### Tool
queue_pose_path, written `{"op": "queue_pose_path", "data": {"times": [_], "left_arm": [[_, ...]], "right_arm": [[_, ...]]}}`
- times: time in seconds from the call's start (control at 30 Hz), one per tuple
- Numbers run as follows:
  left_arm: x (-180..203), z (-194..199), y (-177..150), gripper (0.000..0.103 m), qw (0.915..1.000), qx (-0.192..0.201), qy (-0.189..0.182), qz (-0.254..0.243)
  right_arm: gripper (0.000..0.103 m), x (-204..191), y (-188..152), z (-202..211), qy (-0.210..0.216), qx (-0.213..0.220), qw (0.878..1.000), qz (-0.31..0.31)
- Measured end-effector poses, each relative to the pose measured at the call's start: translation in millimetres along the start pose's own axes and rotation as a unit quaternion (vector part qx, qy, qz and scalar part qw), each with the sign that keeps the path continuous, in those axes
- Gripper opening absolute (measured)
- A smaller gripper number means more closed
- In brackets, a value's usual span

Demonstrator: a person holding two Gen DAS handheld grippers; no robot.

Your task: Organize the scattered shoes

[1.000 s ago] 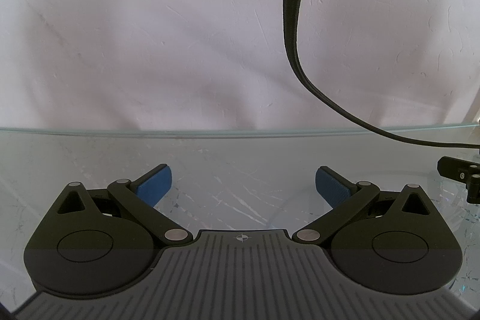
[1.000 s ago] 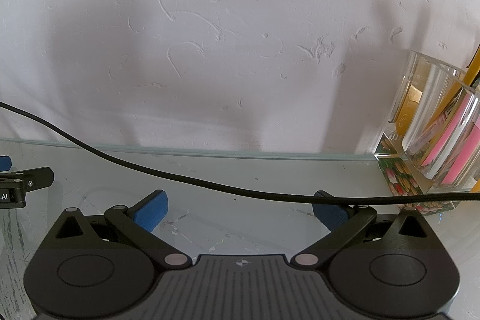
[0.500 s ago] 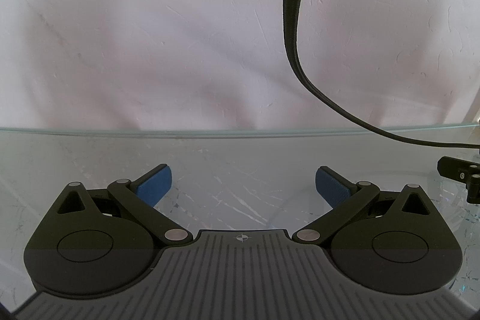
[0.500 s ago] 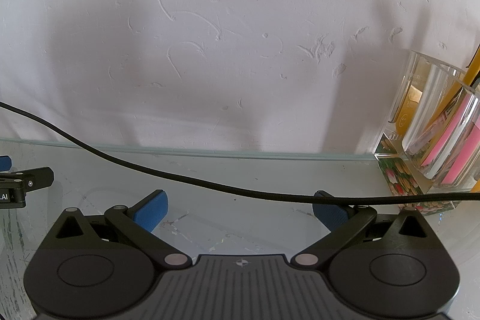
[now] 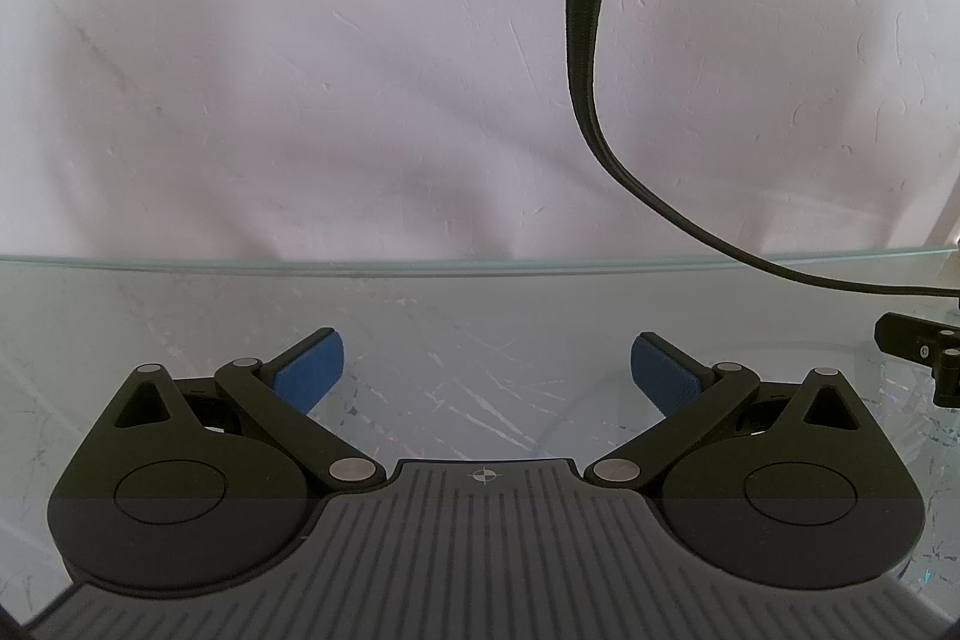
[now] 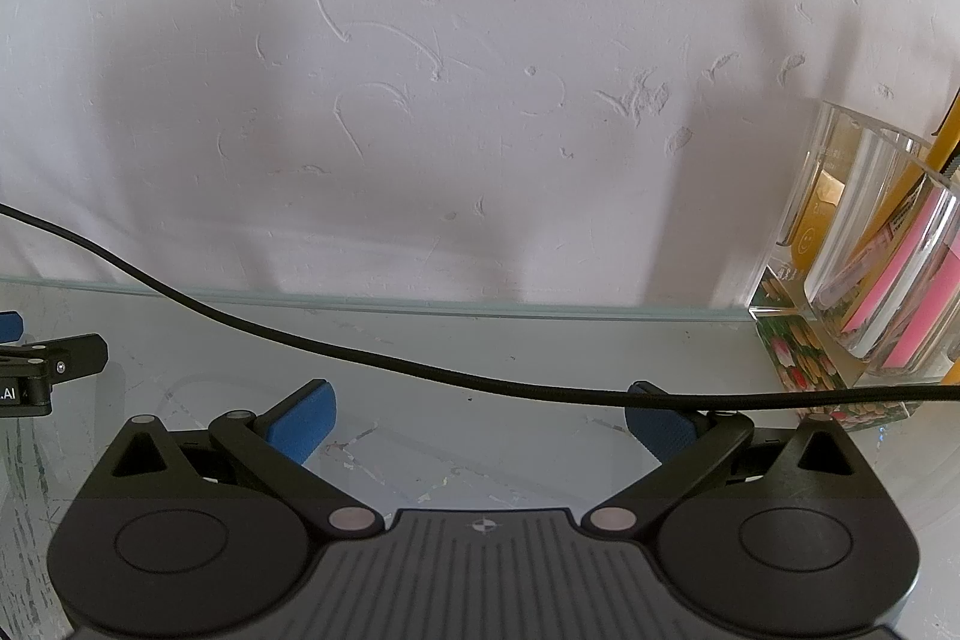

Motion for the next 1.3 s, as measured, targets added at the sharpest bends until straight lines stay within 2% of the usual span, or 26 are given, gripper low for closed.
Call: {"op": "queue_pose_path", "data": {"times": [1.3], "left_arm": [[-1.9, 0.0, -0.7, 0.103, 1.0000, 0.000, 0.000, 0.000]], "right_arm": [[0.103, -0.8, -0.2, -1.4, 0.000, 0.000, 1.000, 0.000]]}}
Point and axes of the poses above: each gripper's, at about its wrist camera, not at the fingertips, and z roughly against the way its jaws point, x to its right, y to its top, the point moved 10 cm from there along -z, roughly the way its jaws point, and after that the axes turned 1 degree about -z, right-handed, at the moved point
